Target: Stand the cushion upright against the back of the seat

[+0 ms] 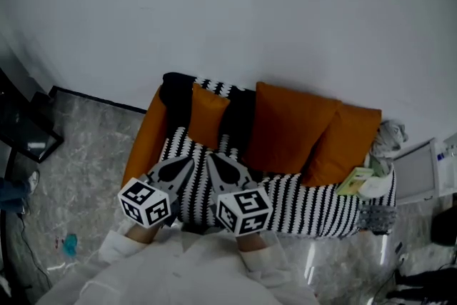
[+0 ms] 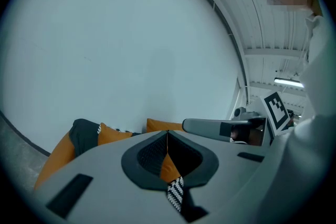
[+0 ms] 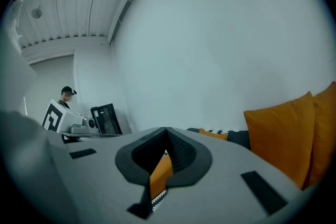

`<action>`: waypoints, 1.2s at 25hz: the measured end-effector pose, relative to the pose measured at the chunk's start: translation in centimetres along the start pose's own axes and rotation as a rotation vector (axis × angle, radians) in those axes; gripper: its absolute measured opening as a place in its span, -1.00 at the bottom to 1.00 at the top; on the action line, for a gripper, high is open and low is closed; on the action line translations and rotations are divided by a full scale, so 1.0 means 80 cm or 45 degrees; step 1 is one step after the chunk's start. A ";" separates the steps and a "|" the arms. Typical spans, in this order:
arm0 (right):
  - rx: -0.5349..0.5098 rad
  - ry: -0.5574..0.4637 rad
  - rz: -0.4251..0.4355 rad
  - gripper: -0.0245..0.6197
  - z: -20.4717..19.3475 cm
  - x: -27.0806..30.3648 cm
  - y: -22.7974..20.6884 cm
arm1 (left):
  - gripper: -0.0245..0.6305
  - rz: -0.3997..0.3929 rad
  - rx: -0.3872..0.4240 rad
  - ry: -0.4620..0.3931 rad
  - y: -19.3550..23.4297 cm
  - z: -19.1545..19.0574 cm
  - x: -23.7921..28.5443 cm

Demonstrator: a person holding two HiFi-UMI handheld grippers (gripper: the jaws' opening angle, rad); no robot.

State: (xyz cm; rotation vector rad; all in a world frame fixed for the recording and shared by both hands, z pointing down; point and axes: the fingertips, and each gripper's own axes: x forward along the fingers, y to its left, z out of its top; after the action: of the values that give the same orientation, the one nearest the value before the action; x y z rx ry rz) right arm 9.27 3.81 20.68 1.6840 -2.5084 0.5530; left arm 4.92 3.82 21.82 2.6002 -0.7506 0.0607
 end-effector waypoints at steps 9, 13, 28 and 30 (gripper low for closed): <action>-0.023 0.076 -0.014 -0.89 -0.022 -0.001 0.000 | -0.90 -0.003 0.060 0.040 -0.004 -0.008 0.004; -0.033 0.097 -0.009 -0.89 -0.028 0.001 0.001 | -0.90 0.001 0.046 0.043 0.000 -0.010 0.005; -0.061 0.129 0.013 -0.89 -0.025 0.020 0.002 | -0.90 0.006 0.069 0.074 0.016 -0.007 0.006; -0.093 0.146 0.027 -0.89 -0.022 0.022 -0.001 | -0.90 -0.007 0.087 0.084 0.015 -0.006 0.008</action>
State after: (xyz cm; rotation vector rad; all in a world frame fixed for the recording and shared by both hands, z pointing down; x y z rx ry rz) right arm 8.42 2.84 22.75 1.5569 -2.4377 0.5367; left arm 4.91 2.79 22.85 2.6504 -0.7298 0.1721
